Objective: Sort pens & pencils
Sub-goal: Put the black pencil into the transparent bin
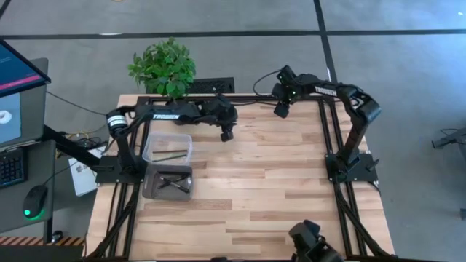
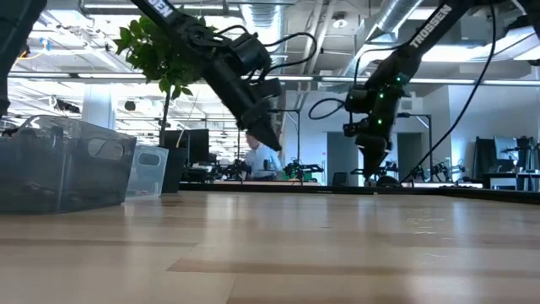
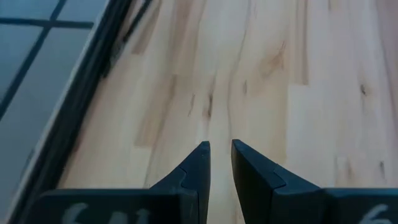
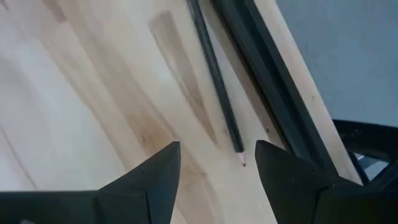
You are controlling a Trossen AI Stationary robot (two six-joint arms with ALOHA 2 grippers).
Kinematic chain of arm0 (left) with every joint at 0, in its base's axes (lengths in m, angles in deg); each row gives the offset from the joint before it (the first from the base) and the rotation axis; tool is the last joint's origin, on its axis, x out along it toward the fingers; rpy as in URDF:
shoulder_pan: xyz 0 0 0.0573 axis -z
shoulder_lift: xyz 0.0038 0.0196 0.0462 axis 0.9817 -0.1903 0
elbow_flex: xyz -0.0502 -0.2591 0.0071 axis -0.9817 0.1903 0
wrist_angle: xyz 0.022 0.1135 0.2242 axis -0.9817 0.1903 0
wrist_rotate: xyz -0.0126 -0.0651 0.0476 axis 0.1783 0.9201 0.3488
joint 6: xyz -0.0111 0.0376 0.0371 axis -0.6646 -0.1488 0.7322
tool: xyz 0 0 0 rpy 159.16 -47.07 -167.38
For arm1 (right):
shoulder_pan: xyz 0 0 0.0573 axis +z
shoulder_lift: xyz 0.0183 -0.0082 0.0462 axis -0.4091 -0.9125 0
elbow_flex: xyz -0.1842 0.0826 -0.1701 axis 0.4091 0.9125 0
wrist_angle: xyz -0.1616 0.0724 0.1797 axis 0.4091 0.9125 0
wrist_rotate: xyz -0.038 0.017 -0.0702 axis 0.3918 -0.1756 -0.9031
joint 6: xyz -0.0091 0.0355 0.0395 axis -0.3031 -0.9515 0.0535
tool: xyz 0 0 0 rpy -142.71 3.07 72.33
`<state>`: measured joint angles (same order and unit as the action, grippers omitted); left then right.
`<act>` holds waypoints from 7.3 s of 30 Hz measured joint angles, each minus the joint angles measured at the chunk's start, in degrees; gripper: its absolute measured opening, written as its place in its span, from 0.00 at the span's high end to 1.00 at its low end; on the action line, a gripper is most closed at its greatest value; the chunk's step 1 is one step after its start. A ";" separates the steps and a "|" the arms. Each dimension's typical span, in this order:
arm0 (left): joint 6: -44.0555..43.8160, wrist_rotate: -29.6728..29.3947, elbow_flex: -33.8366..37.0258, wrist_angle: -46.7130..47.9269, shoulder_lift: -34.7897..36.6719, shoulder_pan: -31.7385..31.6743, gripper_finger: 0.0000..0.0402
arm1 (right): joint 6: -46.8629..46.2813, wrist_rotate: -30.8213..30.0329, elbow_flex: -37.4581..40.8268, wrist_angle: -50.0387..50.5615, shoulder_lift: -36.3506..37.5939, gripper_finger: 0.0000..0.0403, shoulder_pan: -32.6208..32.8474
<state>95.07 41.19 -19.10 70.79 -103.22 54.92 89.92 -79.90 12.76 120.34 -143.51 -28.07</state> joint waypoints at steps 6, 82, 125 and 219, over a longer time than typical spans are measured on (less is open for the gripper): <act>3.17 0.04 -5.26 3.81 -1.50 -1.70 0.86 | 0.11 -0.24 0.00 -0.03 -0.59 0.42 -2.15; 7.41 -1.73 -8.31 13.73 -1.40 -4.01 0.86 | 1.16 -1.07 -1.64 0.85 -9.35 0.84 0.00; 7.83 9.22 -7.74 25.04 -6.08 -3.36 0.86 | -6.28 8.78 -1.05 1.21 -9.19 0.96 28.35; 6.78 6.09 -17.11 40.80 -10.60 0.32 0.44 | -10.27 11.94 4.33 -12.09 -8.65 0.94 29.67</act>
<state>101.85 47.28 -36.21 111.59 -113.83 55.24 79.65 -67.96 17.09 108.25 -152.16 1.60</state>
